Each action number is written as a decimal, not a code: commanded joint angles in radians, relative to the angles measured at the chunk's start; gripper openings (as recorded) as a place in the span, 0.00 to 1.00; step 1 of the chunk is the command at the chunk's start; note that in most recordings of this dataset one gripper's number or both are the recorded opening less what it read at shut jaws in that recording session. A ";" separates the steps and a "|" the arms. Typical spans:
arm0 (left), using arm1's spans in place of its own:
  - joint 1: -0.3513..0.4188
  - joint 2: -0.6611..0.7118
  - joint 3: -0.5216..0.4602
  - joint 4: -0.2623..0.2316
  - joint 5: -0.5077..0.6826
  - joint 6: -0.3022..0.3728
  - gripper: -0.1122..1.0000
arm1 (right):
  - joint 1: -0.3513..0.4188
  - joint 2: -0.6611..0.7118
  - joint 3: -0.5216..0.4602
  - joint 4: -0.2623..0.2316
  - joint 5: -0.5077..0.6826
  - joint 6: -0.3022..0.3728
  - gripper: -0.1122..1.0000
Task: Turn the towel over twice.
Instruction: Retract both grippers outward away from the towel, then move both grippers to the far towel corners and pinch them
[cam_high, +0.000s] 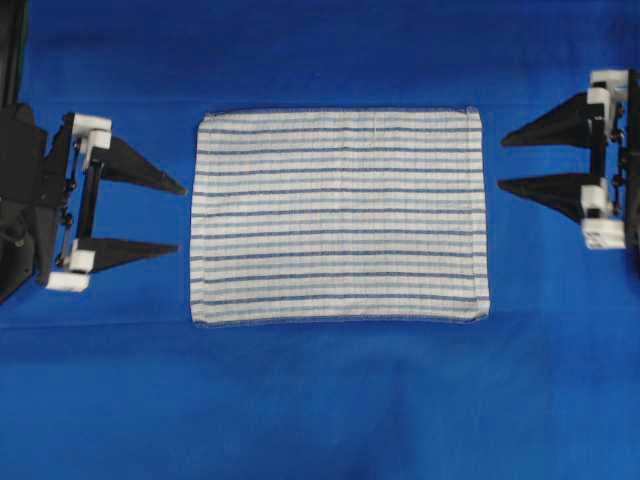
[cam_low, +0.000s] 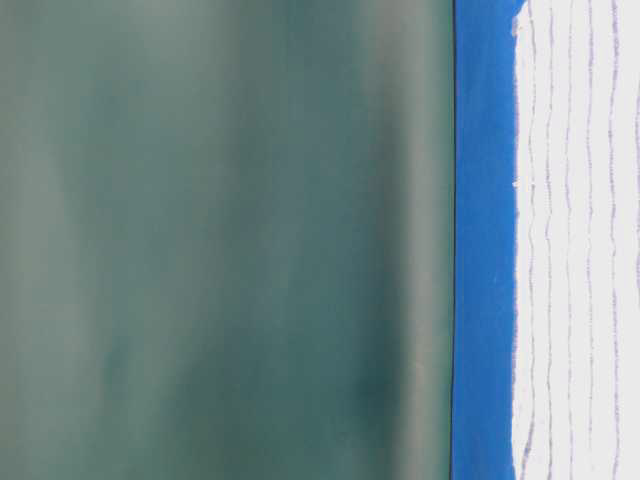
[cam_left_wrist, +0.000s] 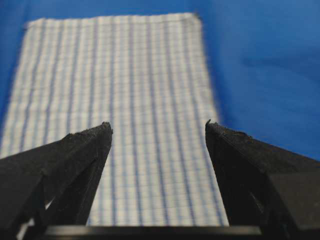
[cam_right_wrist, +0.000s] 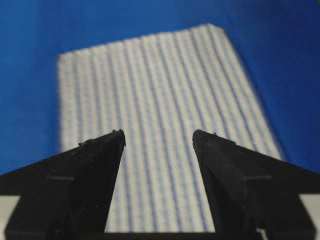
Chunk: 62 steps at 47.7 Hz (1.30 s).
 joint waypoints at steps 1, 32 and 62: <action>0.057 0.023 -0.012 -0.002 -0.035 0.000 0.74 | -0.051 0.032 -0.011 -0.003 -0.005 0.000 0.66; 0.368 0.410 0.040 0.000 -0.319 0.064 0.74 | -0.374 0.488 -0.023 -0.097 -0.135 -0.002 0.66; 0.491 0.719 0.018 -0.002 -0.479 0.071 0.73 | -0.453 0.782 -0.080 -0.121 -0.259 -0.003 0.66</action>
